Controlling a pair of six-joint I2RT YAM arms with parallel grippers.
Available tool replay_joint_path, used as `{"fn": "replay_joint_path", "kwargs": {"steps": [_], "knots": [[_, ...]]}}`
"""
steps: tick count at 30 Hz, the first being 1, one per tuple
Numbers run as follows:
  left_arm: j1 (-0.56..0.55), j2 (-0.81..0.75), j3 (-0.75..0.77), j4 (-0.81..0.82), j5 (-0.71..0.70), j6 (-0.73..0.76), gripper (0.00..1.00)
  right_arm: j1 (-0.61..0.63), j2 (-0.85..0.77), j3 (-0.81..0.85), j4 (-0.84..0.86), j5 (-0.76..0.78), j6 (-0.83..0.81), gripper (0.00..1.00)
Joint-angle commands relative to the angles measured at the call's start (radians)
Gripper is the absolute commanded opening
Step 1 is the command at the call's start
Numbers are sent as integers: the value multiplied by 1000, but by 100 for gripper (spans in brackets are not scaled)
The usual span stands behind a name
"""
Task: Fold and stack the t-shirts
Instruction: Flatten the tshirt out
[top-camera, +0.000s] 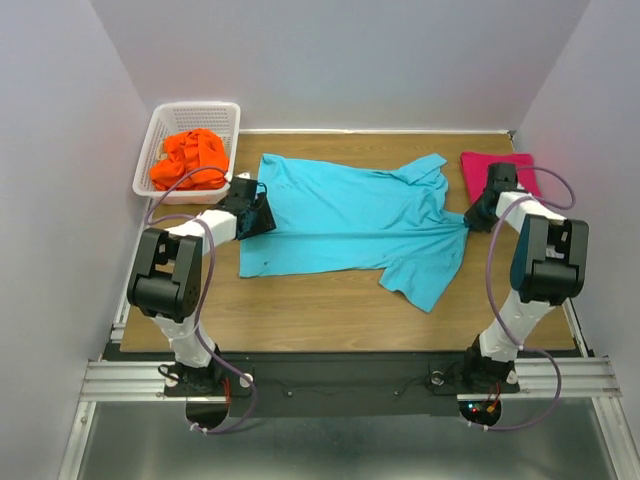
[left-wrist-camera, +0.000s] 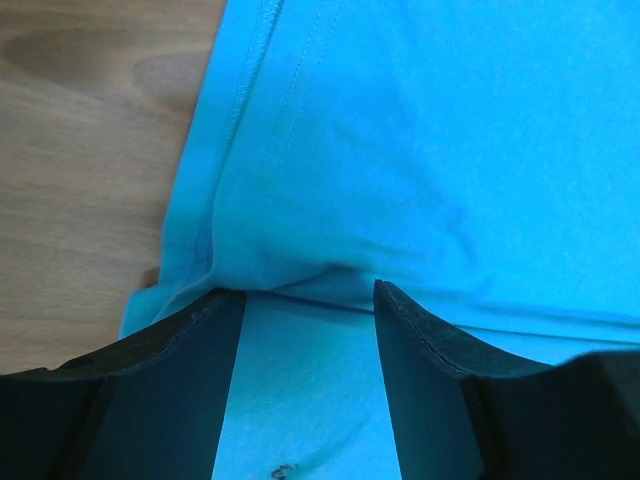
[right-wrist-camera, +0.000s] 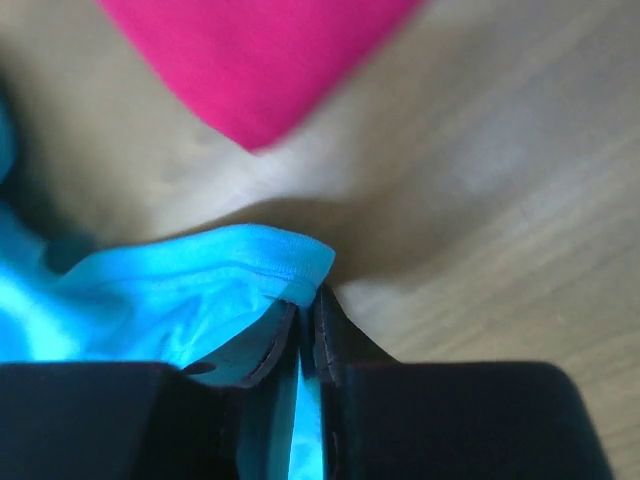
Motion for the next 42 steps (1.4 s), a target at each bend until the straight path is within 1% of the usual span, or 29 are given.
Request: {"fn": "replay_joint_path", "kwargs": {"steps": [1,4,5,7,8,10,11,12,15,16,19,21,24,32,34,39,42], "knots": [[8,-108,45,-61,-11,-34,71,-5,-72,64,48,-45,-35,32],[8,-196,-6,-111,-102,-35,76,-5,-160,8,28,-45,-37,49],[8,-249,-50,-143,-125,-37,76,-5,-222,-47,19,-47,-37,56],[8,-300,-101,-183,-175,-46,77,-5,-279,-110,5,-56,-38,61],[8,-345,-153,-194,-185,-54,77,-5,-336,-173,-9,-57,-41,65],[8,-376,-199,-219,-197,-64,77,-5,-384,-222,-23,-60,-46,71],[8,-400,-218,-225,-196,-77,77,-7,-402,-265,-38,-62,-52,72],[8,-408,-256,-227,-192,-83,77,-7,-437,-279,-44,-60,-57,72],[8,-422,-304,-225,-194,-100,77,-5,-476,-330,-58,-64,-67,74],[8,-420,-311,-219,-197,-100,74,-5,-493,-336,-60,-73,-69,74],[10,-396,-313,-201,-193,-101,70,-5,-510,-362,-66,-90,-74,74],[7,-373,-310,-194,-179,-103,68,-5,-525,-379,-73,-94,-80,74],[7,-357,-317,-187,-166,-100,65,-5,-542,-396,-84,-61,-97,74],[4,-388,-344,-216,-133,-114,65,-5,-571,-410,-115,-47,-106,74],[0,-389,-345,-222,-133,-115,61,-5,-573,-413,-116,-50,-107,74],[-3,-365,-351,-224,-125,-118,60,-5,-568,-431,-118,-68,-107,74],[-3,-342,-354,-204,-130,-114,57,-5,-551,-439,-116,-97,-109,74]]}}
